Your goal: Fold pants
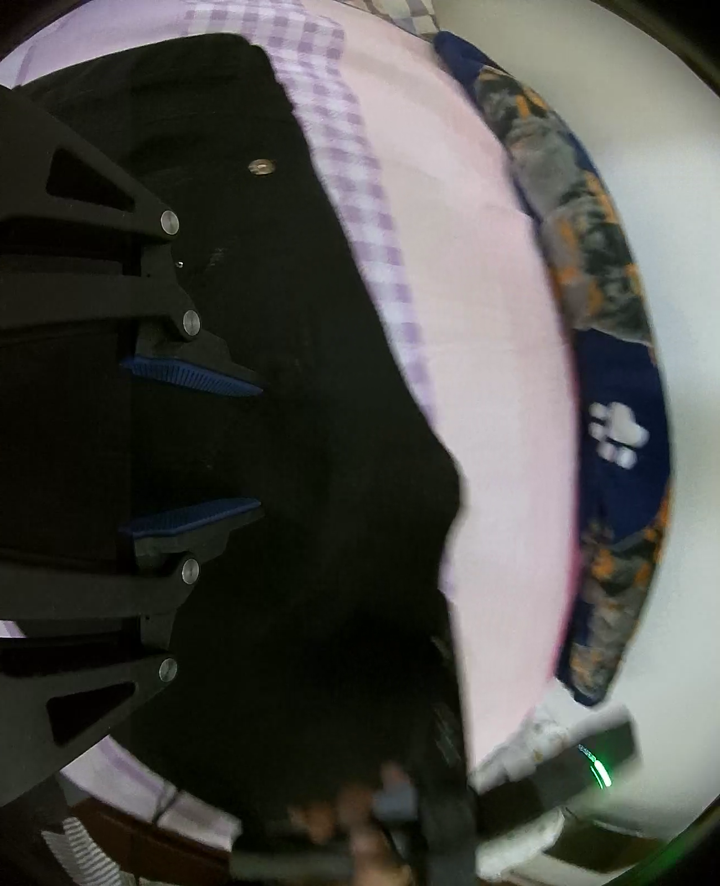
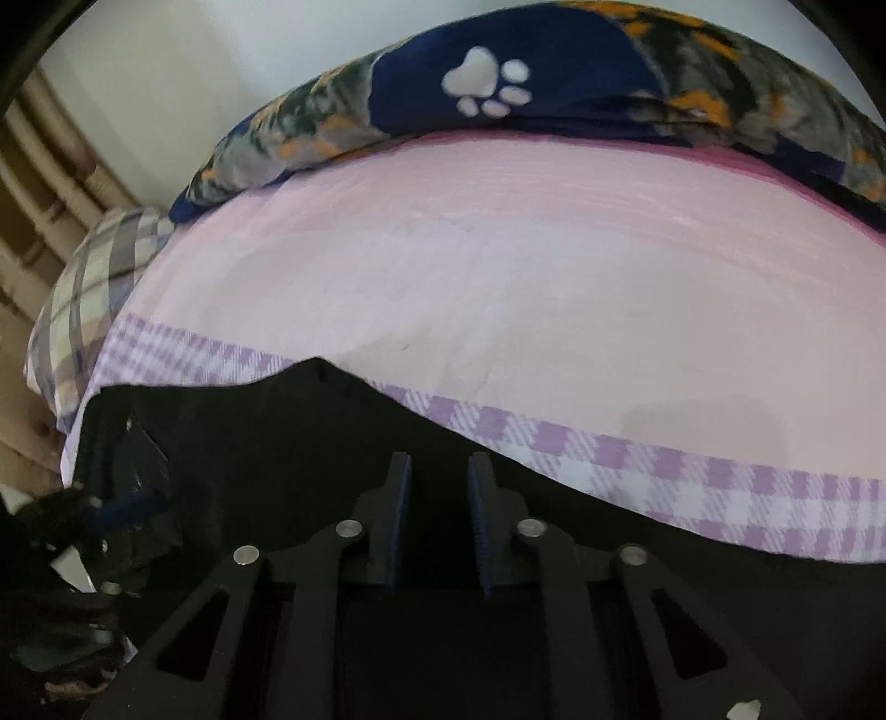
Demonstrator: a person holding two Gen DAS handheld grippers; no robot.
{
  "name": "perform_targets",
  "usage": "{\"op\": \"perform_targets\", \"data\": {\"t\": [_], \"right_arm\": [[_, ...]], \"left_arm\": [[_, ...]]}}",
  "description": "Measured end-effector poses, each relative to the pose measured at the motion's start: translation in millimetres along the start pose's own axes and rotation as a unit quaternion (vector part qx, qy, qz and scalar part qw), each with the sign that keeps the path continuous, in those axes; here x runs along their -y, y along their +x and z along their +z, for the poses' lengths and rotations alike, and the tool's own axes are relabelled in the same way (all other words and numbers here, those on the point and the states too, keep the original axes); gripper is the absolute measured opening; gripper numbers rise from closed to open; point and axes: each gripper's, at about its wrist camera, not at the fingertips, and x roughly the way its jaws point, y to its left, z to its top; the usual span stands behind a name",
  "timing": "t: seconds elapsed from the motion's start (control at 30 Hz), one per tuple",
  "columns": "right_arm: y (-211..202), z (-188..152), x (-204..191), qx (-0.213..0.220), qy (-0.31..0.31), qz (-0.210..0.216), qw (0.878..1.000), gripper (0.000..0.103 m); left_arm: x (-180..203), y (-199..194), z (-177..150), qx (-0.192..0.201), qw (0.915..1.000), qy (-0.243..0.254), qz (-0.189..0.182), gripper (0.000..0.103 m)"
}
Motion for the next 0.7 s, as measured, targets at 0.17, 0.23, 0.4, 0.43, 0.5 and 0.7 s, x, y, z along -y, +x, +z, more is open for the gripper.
{"op": "perform_targets", "data": {"t": [0.17, 0.23, 0.4, 0.43, 0.5, 0.7], "right_arm": [[-51.7, -27.1, 41.1, 0.036, 0.074, 0.023, 0.996, 0.028], [-81.6, -48.3, 69.2, 0.055, 0.112, 0.014, 0.992, 0.028], [-158.2, -115.3, 142.7, 0.095, 0.218, -0.036, 0.971, 0.028], [-172.5, -130.2, 157.4, 0.103, 0.242, -0.045, 0.964, 0.028], [-202.4, -166.1, 190.2, 0.127, 0.305, -0.058, 0.942, 0.030], [-255.9, -257.5, 255.7, 0.175, 0.436, -0.091, 0.878, 0.030]], "left_arm": [[4.4, 1.0, 1.4, -0.002, 0.9998, 0.005, 0.020, 0.040], [7.2, -1.8, 3.5, -0.001, 0.9997, 0.003, 0.024, 0.040], [23.4, -14.3, 9.7, 0.023, 0.9997, 0.006, 0.003, 0.040], [29.5, -15.0, 10.3, 0.026, 0.9996, 0.012, -0.001, 0.040], [45.7, -16.1, 10.0, 0.033, 0.9989, 0.029, -0.013, 0.041], [92.7, -8.3, 7.6, 0.031, 0.9956, 0.065, -0.060, 0.043]]}}
